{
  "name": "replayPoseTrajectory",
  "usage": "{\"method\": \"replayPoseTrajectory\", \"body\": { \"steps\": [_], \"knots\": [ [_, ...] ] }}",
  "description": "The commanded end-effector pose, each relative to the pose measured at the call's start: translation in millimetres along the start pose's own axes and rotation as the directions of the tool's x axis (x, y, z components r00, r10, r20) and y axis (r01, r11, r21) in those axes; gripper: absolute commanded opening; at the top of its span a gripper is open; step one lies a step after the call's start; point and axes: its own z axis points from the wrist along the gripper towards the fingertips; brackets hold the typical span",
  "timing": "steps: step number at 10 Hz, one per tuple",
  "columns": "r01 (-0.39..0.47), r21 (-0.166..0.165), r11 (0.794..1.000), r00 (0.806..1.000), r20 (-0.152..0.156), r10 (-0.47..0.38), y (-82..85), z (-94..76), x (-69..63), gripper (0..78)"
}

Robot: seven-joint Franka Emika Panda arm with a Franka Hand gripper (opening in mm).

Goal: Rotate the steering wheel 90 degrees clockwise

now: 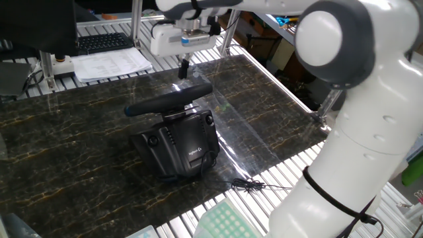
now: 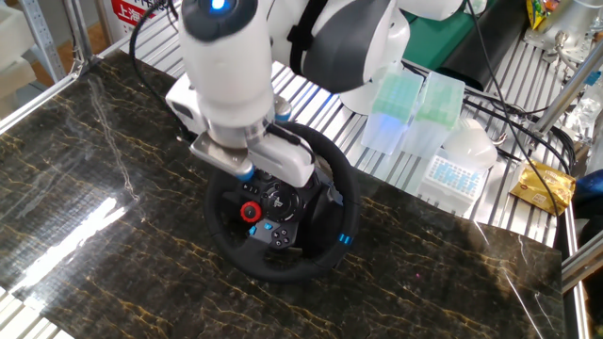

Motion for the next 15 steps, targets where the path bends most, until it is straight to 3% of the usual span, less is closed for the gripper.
{"method": "replayPoseTrajectory", "body": {
  "steps": [1, 6, 8, 9, 10, 11, 15],
  "knots": [
    [-0.027, 0.022, 0.999, 0.996, -0.078, 0.029, 8.6, 2.9, -1.1, 0.0],
    [-0.041, 0.021, 0.999, 0.997, -0.070, 0.042, 9.1, 4.7, -1.7, 0.0],
    [-0.098, 0.014, 0.995, 0.994, -0.048, 0.099, 9.1, 4.7, -1.7, 0.0],
    [-0.086, 0.031, 0.996, 0.994, -0.063, 0.088, 9.1, 4.7, -1.7, 0.0],
    [-0.082, 0.016, 0.997, 0.996, -0.043, 0.083, 9.1, 4.7, -1.7, 0.0],
    [-0.079, 0.020, 0.997, 0.997, 0.006, 0.079, 9.1, 4.7, -1.7, 0.0],
    [-0.051, 0.032, 0.998, 0.999, 0.015, 0.050, 9.4, 4.6, -3.1, 0.0]
  ]
}}
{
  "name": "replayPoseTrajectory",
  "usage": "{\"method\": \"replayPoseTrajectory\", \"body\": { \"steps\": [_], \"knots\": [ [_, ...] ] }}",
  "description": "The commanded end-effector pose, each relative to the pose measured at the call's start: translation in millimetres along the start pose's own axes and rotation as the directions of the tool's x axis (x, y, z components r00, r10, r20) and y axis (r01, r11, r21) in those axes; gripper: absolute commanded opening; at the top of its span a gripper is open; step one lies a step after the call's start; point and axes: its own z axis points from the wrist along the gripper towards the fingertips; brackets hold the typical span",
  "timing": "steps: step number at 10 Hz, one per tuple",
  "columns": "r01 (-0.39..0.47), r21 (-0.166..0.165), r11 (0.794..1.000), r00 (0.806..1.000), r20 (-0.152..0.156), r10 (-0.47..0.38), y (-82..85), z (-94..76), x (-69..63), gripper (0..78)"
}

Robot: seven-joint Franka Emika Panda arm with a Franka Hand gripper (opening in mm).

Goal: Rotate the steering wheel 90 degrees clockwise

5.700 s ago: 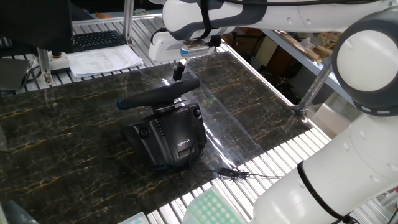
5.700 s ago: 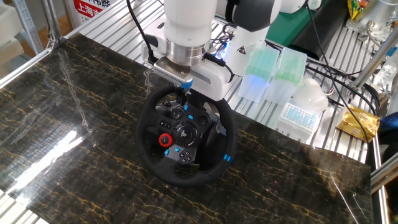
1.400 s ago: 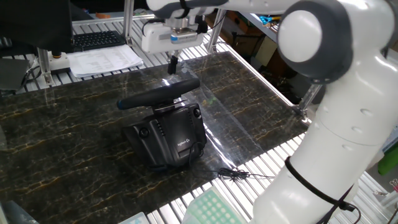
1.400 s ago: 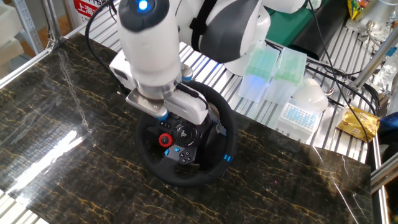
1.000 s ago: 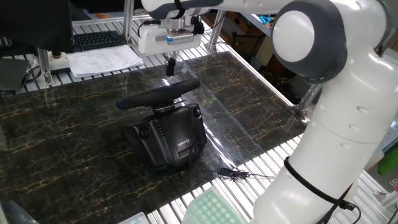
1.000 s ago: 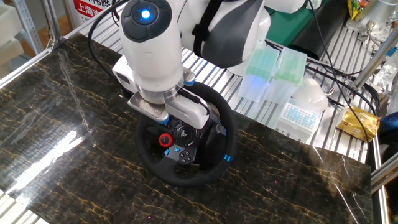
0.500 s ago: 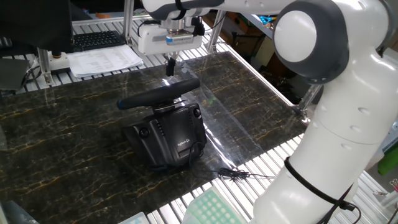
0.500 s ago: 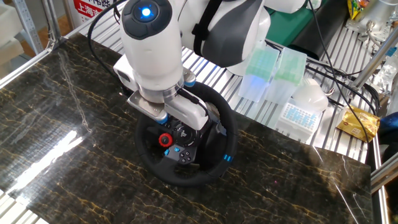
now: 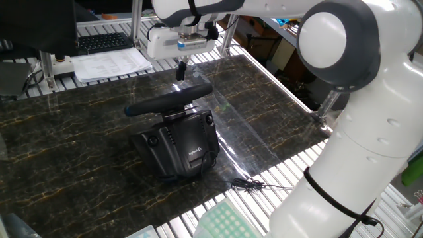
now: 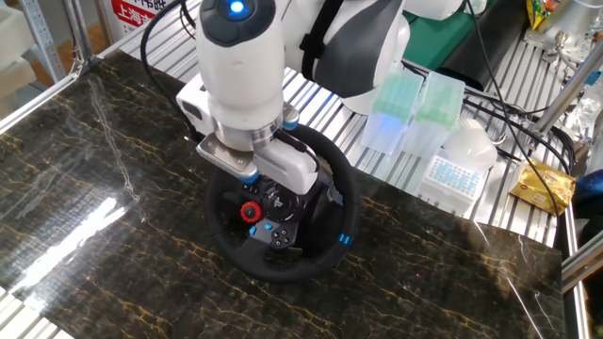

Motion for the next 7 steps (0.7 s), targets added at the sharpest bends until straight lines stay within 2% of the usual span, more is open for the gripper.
{"method": "replayPoseTrajectory", "body": {
  "steps": [1, 2, 3, 4, 7],
  "knots": [
    [0.003, 0.006, 1.000, 1.000, 0.012, -0.003, 2.6, -2.2, -13.3, 0.0],
    [0.007, 0.007, 1.000, 1.000, 0.011, -0.007, 3.8, -3.5, -24.4, 0.0],
    [0.009, 0.008, 1.000, 1.000, 0.011, -0.009, 4.1, -4.1, -29.3, 0.0],
    [0.017, 0.012, 1.000, 1.000, 0.008, -0.017, 5.2, -4.8, -43.9, 0.0],
    [0.012, 0.011, 1.000, 1.000, 0.010, -0.012, 12.5, 6.5, -58.2, 0.0]
  ]
}}
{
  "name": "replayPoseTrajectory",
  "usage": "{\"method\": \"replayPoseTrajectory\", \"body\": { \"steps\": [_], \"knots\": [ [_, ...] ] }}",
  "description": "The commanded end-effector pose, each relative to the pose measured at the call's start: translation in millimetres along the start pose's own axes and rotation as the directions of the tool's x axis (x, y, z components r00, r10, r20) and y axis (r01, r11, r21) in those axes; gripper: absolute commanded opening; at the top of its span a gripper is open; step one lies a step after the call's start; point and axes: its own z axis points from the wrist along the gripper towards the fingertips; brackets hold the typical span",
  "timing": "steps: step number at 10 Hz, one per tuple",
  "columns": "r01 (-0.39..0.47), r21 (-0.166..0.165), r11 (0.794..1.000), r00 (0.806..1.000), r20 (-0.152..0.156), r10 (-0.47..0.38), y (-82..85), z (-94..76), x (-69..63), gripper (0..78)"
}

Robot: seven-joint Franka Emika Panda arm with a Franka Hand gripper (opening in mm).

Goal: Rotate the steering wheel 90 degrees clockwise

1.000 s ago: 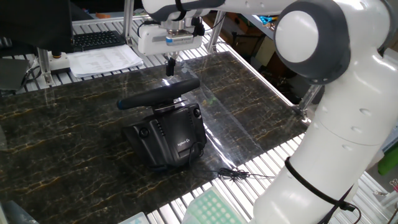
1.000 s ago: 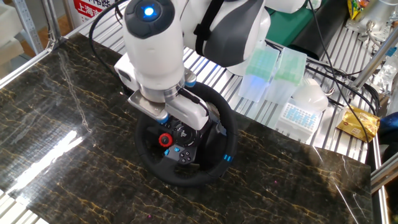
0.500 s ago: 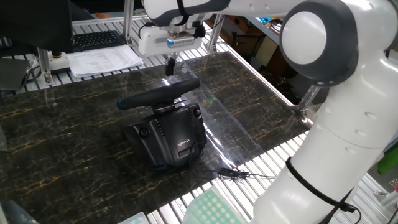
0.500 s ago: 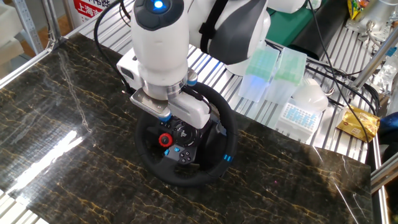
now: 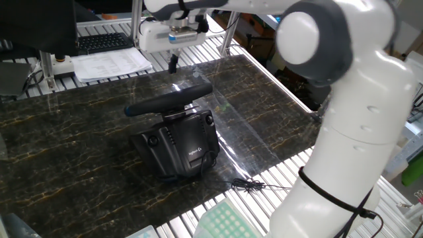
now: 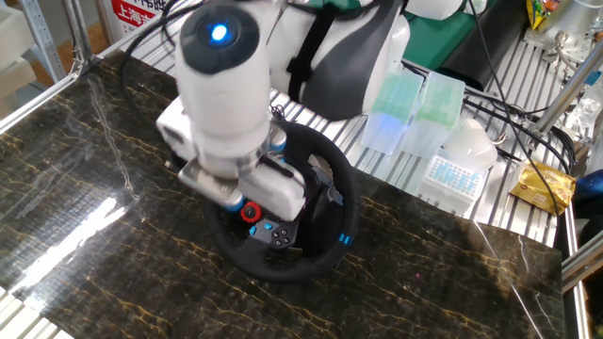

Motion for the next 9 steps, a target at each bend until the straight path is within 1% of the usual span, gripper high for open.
{"method": "replayPoseTrajectory", "body": {
  "steps": [1, 2, 3, 4, 6, 7, 8, 9],
  "knots": [
    [0.000, 0.003, 1.000, 1.000, 0.005, 0.000, 8.7, 11.5, -14.8, 0.0],
    [-0.002, 0.005, 1.000, 1.000, 0.005, 0.001, 12.4, 18.9, -22.1, 0.0],
    [-0.002, 0.005, 1.000, 1.000, 0.005, 0.001, 12.4, 18.9, -22.1, 0.0],
    [0.001, 0.004, 1.000, 1.000, 0.004, -0.001, 11.2, 25.5, -28.7, 0.0],
    [0.030, 0.000, 1.000, 1.000, -0.006, -0.030, -1.8, 35.8, -38.8, 0.0],
    [0.015, 0.000, 1.000, 0.997, -0.075, -0.015, -6.3, 39.0, -40.5, 0.0],
    [0.009, -0.001, 1.000, 0.994, -0.110, -0.009, -7.9, 41.7, -39.3, 0.0],
    [0.001, 0.003, 1.000, 0.993, -0.119, 0.000, -7.3, 43.7, -35.6, 0.0]
  ]
}}
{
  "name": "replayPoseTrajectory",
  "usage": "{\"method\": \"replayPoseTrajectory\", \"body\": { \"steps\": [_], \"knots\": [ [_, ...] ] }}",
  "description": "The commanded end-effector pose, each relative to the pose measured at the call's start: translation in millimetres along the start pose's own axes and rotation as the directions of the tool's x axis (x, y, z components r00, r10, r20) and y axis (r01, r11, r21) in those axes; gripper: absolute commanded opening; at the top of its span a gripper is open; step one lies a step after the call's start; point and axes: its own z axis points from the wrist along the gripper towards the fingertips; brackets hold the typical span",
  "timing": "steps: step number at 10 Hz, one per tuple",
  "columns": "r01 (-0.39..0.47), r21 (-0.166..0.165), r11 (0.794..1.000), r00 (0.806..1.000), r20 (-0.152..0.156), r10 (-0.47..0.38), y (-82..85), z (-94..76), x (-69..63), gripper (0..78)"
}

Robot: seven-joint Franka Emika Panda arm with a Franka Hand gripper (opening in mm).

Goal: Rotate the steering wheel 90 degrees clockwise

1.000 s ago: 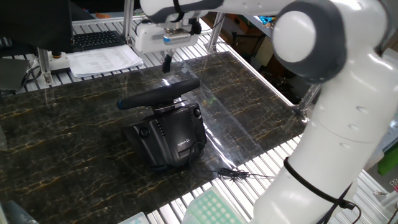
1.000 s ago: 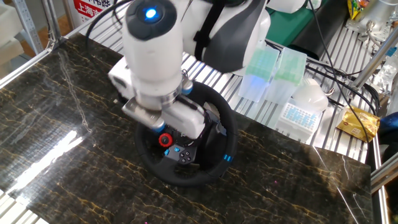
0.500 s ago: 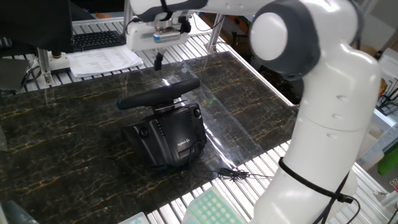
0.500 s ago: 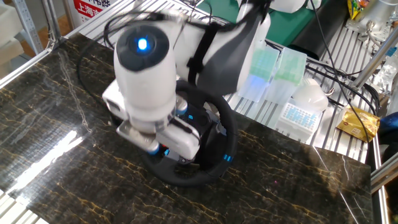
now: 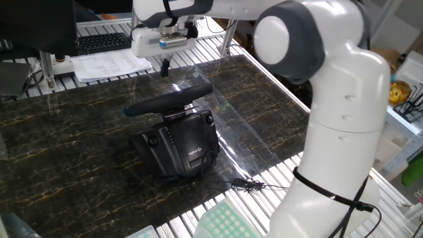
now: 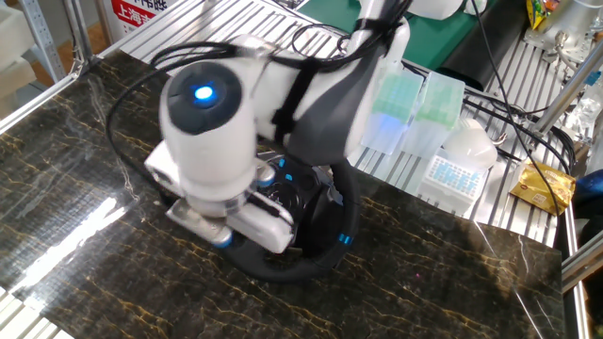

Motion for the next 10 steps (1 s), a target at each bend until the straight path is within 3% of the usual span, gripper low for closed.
{"method": "replayPoseTrajectory", "body": {
  "steps": [1, 3, 4, 6, 10],
  "knots": [
    [-0.020, 0.018, 1.000, 0.993, -0.117, 0.022, -7.5, 17.0, 7.2, 0.0],
    [0.007, 0.036, 0.999, 0.991, -0.134, -0.002, -13.7, 26.1, 21.3, 0.0],
    [0.016, 0.062, 0.998, 0.987, -0.159, -0.006, -18.4, 26.7, 27.0, 0.0],
    [0.016, 0.090, 0.996, 0.984, -0.180, 0.001, -23.4, 32.4, 32.9, 0.0],
    [0.033, 0.110, 0.993, 0.973, -0.231, -0.006, -29.8, 36.4, 30.4, 0.0]
  ]
}}
